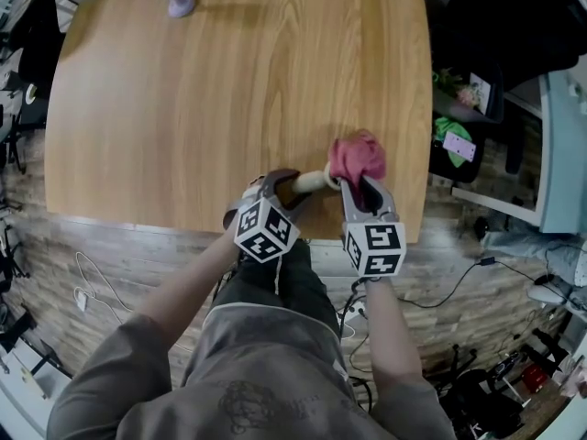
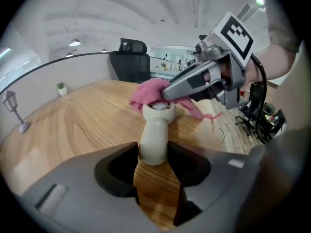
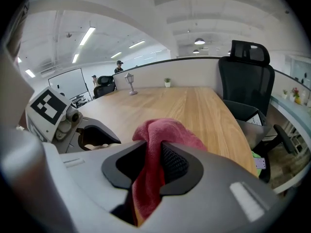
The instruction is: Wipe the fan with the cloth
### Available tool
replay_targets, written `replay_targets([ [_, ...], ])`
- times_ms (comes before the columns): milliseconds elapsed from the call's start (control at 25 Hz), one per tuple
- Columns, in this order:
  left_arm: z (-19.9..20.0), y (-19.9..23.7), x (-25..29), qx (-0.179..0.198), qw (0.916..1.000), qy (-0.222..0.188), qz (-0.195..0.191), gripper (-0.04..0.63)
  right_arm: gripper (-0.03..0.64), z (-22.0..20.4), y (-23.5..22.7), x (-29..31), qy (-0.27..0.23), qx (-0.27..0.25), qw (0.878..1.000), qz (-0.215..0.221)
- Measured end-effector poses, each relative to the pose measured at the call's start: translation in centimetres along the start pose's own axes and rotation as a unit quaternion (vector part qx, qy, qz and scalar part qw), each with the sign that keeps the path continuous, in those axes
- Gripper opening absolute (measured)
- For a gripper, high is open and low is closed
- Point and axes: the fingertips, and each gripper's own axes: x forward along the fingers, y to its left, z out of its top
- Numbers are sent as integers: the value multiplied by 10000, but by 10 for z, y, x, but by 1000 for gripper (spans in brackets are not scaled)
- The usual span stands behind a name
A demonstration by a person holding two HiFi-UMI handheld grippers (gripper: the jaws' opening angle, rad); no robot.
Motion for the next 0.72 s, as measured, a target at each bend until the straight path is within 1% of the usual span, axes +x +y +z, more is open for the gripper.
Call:
replay_targets([
  [120, -5, 2, 1, -121, 9999, -10, 19, 192, 95, 5, 7, 4, -8, -31, 10000, 78],
  [240, -7, 3, 0, -220, 9997, -66, -3, 192, 95, 9, 18, 9, -9, -152, 9996, 250],
  [400, -6, 3, 1, -185, 9998, -99, -3, 192, 95, 7, 47, 16, 137, -422, 9967, 678],
  [480, -6, 3, 1, -199, 9998, -92, -6, 192, 95, 3, 66, 20, 231, -463, 9944, 918],
  [520, -5, 3, 1, -215, 9997, -86, -13, 192, 95, 0, 76, 21, 287, -393, 9930, 1073],
  [640, -5, 3, 0, -192, 9998, -102, -4, 190, 95, -13, 97, 22, 501, 38, 9864, 1567],
  [720, -5, 2, 1, -154, 9998, -123, 12, 190, 95, -18, 98, 21, 573, 123, 9847, 1640],
])
